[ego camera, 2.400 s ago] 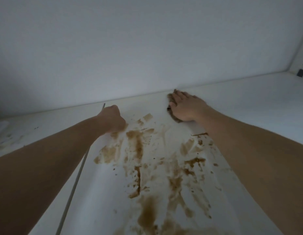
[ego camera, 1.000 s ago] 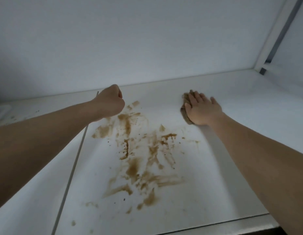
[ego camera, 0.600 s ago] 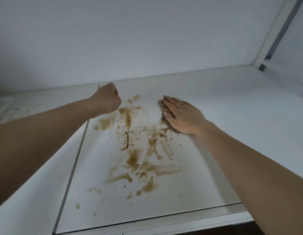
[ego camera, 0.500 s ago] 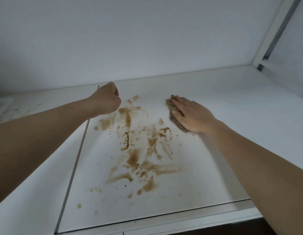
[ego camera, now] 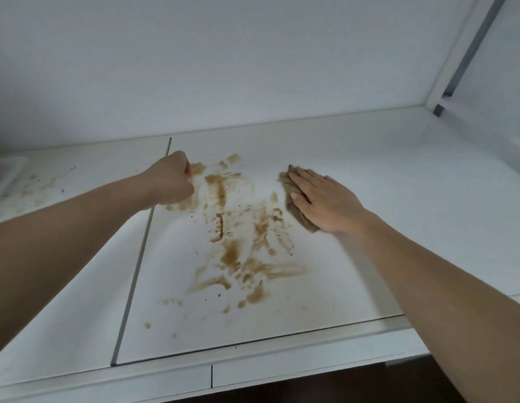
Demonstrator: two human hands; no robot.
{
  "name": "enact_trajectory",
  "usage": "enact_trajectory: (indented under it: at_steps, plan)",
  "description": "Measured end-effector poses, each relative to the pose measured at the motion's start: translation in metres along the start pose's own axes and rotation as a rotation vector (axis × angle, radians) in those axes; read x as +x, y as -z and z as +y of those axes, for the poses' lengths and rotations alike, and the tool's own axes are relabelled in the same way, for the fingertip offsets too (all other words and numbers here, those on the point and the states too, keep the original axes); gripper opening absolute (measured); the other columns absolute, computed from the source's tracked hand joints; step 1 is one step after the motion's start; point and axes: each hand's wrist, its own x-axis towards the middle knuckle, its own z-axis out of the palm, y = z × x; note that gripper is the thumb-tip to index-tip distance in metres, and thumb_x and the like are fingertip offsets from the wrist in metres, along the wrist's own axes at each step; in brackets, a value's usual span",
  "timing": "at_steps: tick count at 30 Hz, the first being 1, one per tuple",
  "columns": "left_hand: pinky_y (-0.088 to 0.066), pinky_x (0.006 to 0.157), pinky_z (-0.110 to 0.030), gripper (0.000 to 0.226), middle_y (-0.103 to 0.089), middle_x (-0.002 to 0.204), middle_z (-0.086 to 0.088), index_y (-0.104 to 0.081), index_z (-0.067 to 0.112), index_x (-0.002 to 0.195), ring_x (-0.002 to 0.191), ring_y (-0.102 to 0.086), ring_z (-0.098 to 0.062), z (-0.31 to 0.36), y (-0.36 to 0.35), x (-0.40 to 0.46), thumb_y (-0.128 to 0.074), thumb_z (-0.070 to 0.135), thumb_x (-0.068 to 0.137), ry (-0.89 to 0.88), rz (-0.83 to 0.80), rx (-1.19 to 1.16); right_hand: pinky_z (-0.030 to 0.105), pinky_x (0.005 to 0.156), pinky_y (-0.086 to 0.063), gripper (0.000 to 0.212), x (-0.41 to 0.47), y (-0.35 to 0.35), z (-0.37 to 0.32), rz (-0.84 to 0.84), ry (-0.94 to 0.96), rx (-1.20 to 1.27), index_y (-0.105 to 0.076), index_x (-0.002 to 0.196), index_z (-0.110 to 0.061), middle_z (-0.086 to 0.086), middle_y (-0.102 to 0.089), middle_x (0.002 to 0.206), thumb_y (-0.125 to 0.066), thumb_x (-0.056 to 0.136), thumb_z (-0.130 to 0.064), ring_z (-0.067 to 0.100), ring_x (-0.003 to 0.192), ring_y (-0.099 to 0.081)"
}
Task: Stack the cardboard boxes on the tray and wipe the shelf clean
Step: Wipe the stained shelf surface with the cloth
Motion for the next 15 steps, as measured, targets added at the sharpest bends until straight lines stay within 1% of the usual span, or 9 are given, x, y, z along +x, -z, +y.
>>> enact_trajectory:
  at_steps: [2,4,6,7,9,12,15]
  plan:
    - [-0.040,0.062,-0.029,0.023,-0.053,0.120,-0.010,-0.039,0.016,0.083,0.117,-0.051,-0.028,-0.004,0.003,-0.010,-0.042,-0.007,0.082,-0.010,-0.013,-0.039,0.033,0.121,-0.007,0.058,0.000,0.001,0.017,0.055,-0.162,-0.007,-0.011,0.156,-0.021,-0.004,-0.006,0.163,-0.015,0.103,-0.043,0.013,0.149,-0.007]
    - [-0.042,0.064,-0.027,0.025,-0.055,0.123,-0.007,-0.038,0.016,0.081,0.113,-0.053,-0.024,-0.011,0.001,-0.019,-0.046,-0.007,0.083,-0.016,-0.016,-0.078,0.035,0.121,-0.007,0.059,0.002,-0.002,0.022,0.086,-0.339,-0.015,-0.011,0.156,-0.018,0.000,-0.007,0.163,-0.014,0.102,-0.041,0.016,0.149,-0.007]
    - [-0.046,0.067,-0.030,0.028,-0.057,0.122,-0.006,-0.037,0.016,0.080,0.110,-0.054,-0.020,-0.020,-0.003,-0.027,-0.054,-0.006,0.082,-0.019,-0.012,-0.060,0.036,0.121,-0.006,0.060,0.004,-0.003,0.011,0.073,-0.404,-0.013,-0.009,0.156,-0.018,0.000,-0.005,0.163,-0.014,0.101,-0.040,0.017,0.150,-0.005]
    - [-0.048,0.072,-0.034,0.030,-0.058,0.122,-0.007,-0.037,0.016,0.079,0.110,-0.055,-0.021,-0.024,-0.005,-0.029,-0.059,-0.004,0.081,-0.030,-0.006,-0.027,0.036,0.121,-0.006,0.060,0.004,-0.002,0.003,0.069,-0.390,-0.010,-0.009,0.156,-0.018,-0.001,-0.004,0.163,-0.014,0.101,-0.041,0.016,0.150,-0.004]
    - [-0.049,0.082,-0.039,0.036,-0.059,0.120,-0.010,-0.037,0.016,0.078,0.108,-0.056,-0.024,-0.029,-0.007,-0.031,-0.069,0.000,0.077,-0.041,0.006,0.021,0.034,0.120,-0.005,0.059,-0.001,-0.003,-0.013,0.070,-0.292,-0.010,-0.008,0.156,-0.020,-0.004,-0.003,0.163,-0.014,0.101,-0.041,0.014,0.149,-0.004]
    - [-0.048,0.083,-0.039,0.042,-0.058,0.119,-0.011,-0.038,0.016,0.079,0.105,-0.056,-0.028,-0.028,-0.010,-0.034,-0.079,0.009,0.073,-0.018,-0.005,0.060,0.032,0.121,-0.003,0.057,-0.022,-0.008,-0.035,0.056,-0.117,-0.028,-0.006,0.156,-0.023,-0.008,-0.001,0.163,-0.012,0.102,-0.041,0.010,0.149,-0.002]
    - [-0.045,0.081,-0.037,0.045,-0.058,0.116,-0.015,-0.040,0.013,0.082,0.104,-0.056,-0.030,-0.020,-0.013,-0.037,-0.083,0.013,0.069,0.013,-0.075,0.114,0.030,0.121,-0.001,0.057,-0.038,-0.004,-0.029,-0.009,0.016,-0.045,-0.002,0.156,-0.023,-0.009,0.003,0.163,-0.011,0.103,-0.043,0.008,0.149,0.001]
